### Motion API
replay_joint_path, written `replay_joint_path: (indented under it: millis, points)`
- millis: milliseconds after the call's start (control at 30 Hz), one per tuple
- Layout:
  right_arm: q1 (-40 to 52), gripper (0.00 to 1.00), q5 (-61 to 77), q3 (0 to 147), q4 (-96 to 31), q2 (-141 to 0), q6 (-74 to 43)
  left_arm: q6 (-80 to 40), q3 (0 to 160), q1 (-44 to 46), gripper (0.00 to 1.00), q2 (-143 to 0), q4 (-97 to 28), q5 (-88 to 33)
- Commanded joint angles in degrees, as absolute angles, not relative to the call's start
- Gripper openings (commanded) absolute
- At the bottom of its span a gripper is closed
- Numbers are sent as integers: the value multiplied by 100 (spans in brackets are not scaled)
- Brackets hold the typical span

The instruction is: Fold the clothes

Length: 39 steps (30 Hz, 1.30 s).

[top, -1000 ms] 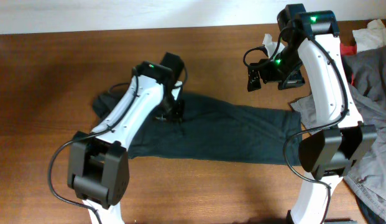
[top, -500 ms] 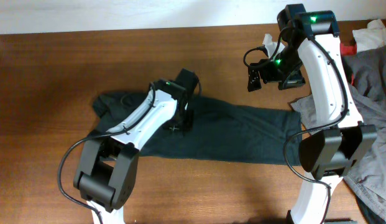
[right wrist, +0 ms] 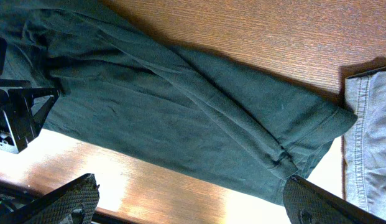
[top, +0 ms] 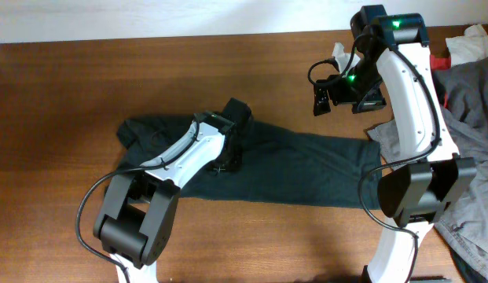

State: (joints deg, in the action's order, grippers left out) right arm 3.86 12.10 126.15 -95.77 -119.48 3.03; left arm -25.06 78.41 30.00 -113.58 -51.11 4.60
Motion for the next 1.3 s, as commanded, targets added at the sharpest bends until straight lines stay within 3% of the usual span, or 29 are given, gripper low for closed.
replay_joint_path:
  millis: [0, 567, 800, 900, 1033, 1267]
  points:
    - [405, 99, 1175, 12578, -9561, -11972, 294, -2727, 7787, 3030, 47, -11356, -5098, 587]
    - [405, 99, 1070, 12578, -9592, -11972, 294, -3148, 7533, 3162, 46, -11356, -4803, 738]
    - [405, 99, 967, 12578, -9719, -11972, 294, -3146, 7494, 3162, 26, -11356, -4807, 738]
    - [405, 99, 967, 12578, -9727, -11972, 294, -3144, 7494, 3162, 11, -11354, -4877, 864]
    - [405, 99, 967, 12578, -9734, -11972, 294, -3144, 7592, 3157, 5, -11303, -5229, 1463]
    - [412, 99, 1391, 12578, -9736, -11961, 290, -3144, 8283, 3157, 4, -10938, -6272, 2252]
